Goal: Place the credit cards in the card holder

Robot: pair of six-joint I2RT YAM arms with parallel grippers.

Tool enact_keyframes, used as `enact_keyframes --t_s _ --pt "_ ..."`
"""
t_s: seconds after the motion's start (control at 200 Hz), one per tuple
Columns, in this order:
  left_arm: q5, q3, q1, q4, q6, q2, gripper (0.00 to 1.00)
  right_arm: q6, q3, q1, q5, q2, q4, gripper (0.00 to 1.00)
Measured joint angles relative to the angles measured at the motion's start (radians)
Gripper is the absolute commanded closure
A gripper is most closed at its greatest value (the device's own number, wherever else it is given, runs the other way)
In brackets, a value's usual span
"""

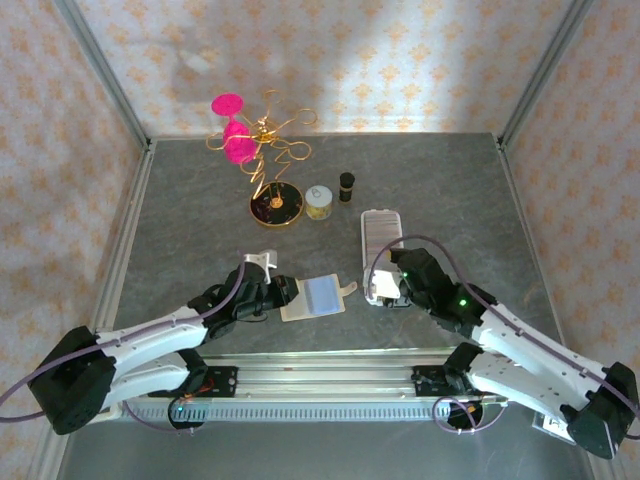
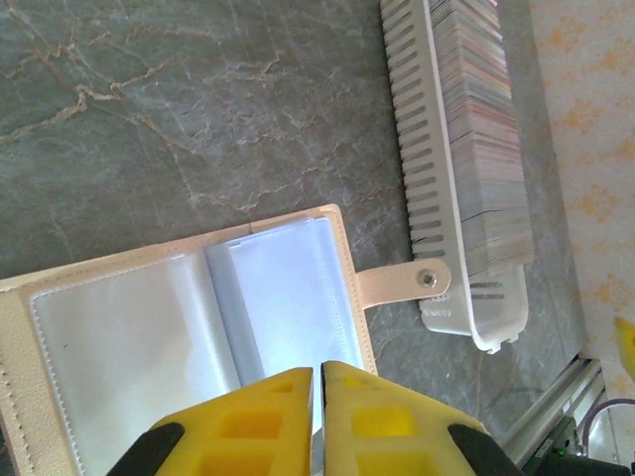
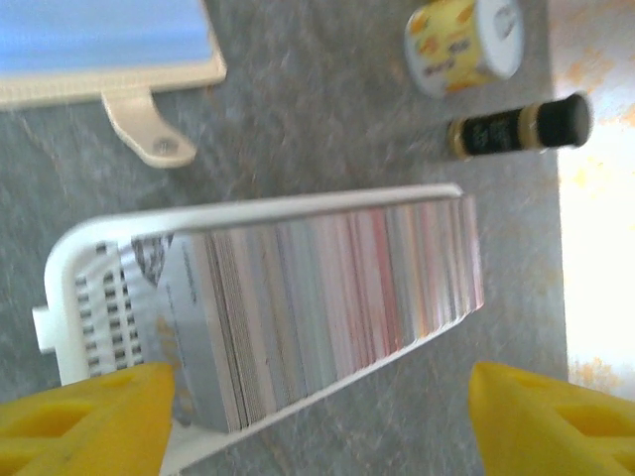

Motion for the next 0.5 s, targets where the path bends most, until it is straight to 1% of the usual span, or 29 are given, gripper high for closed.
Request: enact_keyframes --t_s 0.1,0.17,0.265,0.395,0.501 --pt "0.003 -0.021 0.0 0.021 0.0 0.015 0.89 -0.043 -0.013 -0.049 -0.011 0.034 0.0 0.21" --pt "0.004 -0.041 0.0 0.04 -0.001 0.031 0.91 -0.071 -0.022 -0.071 -0.016 0.055 0.006 0.19" --pt "0.014 -0.058 0.0 0.062 0.0 0.074 0.94 -0.103 -0.035 -0.079 -0.026 0.082 0.024 0.17" --pt "0.035 -0.059 0.0 0.095 0.0 0.139 0.98 -0.135 -0.042 -0.081 -0.042 0.125 0.059 0.16" --pt "0.035 -0.059 0.0 0.104 0.006 0.17 0.98 -0.153 -0.044 -0.085 -0.053 0.159 0.096 0.17"
